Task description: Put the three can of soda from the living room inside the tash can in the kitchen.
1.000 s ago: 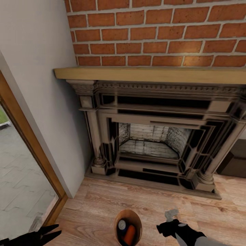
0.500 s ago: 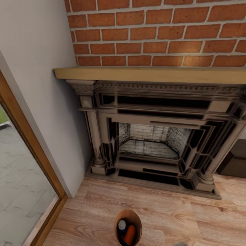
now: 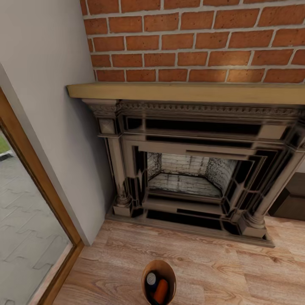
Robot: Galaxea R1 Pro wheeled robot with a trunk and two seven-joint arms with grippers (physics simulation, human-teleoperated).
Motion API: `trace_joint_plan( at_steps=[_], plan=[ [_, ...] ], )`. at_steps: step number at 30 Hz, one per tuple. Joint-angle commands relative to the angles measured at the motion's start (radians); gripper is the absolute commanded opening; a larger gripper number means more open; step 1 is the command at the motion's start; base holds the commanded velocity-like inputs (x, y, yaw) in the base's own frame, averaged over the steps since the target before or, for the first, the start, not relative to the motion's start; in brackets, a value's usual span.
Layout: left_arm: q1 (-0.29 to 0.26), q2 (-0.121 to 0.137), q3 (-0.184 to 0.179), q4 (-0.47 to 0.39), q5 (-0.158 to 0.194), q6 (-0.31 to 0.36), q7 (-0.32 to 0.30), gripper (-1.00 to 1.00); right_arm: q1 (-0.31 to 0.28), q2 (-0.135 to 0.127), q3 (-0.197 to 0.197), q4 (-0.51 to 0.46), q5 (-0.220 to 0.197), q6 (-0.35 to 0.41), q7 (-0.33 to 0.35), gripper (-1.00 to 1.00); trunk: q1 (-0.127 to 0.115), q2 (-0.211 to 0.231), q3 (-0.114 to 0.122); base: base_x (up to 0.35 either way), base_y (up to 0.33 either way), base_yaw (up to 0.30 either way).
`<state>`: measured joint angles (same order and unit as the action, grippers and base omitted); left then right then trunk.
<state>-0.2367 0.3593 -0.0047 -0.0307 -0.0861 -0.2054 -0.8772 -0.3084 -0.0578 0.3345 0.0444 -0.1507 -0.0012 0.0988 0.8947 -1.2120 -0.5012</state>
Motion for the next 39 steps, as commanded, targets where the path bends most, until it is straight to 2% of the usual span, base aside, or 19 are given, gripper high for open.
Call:
trace_joint_plan(
  at_steps=[1, 5, 9, 14, 20, 21, 24, 28, 31, 39],
  plan=[
    [0.006, -0.003, 0.001, 0.000, -0.026, 0.001, 0.019, 1.00, 0.020, -0.004, 0.000, 0.000, 0.000, -0.001, -0.010, 1.00, 0.000, 0.000, 0.000, 0.000, 0.000, 0.000],
    [0.026, -0.007, -0.001, 0.000, -0.049, 0.001, 0.035, 1.00, 0.065, -0.012, 0.001, 0.000, 0.002, -0.003, -0.027, 1.00, 0.000, 0.000, 0.000, 0.000, 0.000, 0.000],
    [0.041, -0.008, -0.002, 0.000, -0.058, 0.001, 0.051, 1.00, 0.099, -0.027, 0.001, 0.000, 0.003, -0.005, -0.044, 1.00, 0.000, 0.000, 0.000, 0.000, 0.000, 0.000],
    [0.048, -0.008, -0.003, -0.001, -0.060, 0.001, 0.092, 1.00, 0.115, -0.031, 0.002, 0.000, 0.003, -0.005, -0.052, 1.00, 0.000, 0.000, 0.000, 0.000, 0.000, 0.000],
    [0.053, -0.013, -0.004, 0.000, -0.060, 0.001, 0.247, 1.00, 0.123, -0.027, 0.003, 0.000, 0.001, -0.004, -0.055, 1.00, 0.000, 0.000, 0.000, 0.000, 0.000, 0.000],
    [0.053, -0.021, -0.004, -0.001, -0.060, 0.001, 0.279, 1.00, 0.123, -0.026, 0.003, -0.002, 0.001, -0.003, -0.055, 1.00, 0.000, 0.000, 0.000, 0.000, 0.000, 0.000],
    [0.054, -0.038, -0.004, -0.001, -0.059, 0.001, 0.314, 1.00, 0.124, -0.026, 0.002, -0.003, 0.001, -0.003, -0.056, 1.00, 0.000, 0.000, 0.000, 0.000, 0.000, 0.000],
    [0.054, -0.064, -0.005, -0.002, -0.059, 0.001, 0.330, 1.00, 0.124, -0.026, 0.003, -0.005, 0.002, -0.004, -0.056, 1.00, 0.000, 0.000, 0.000, 0.000, 0.000, 0.000],
    [0.054, -0.074, -0.006, -0.003, -0.059, 0.001, 0.333, 1.00, 0.124, -0.025, 0.002, -0.006, 0.001, -0.004, -0.056, 1.00, 0.000, 0.000, 0.000, 0.000, 0.000, 0.000],
    [0.054, -0.082, -0.006, -0.003, -0.058, 0.001, 0.337, 1.00, 0.124, -0.025, 0.002, -0.004, 0.000, -0.003, -0.054, 1.00, 0.000, 0.000, 0.000, 0.000, 0.000, 0.000]
  ],
)
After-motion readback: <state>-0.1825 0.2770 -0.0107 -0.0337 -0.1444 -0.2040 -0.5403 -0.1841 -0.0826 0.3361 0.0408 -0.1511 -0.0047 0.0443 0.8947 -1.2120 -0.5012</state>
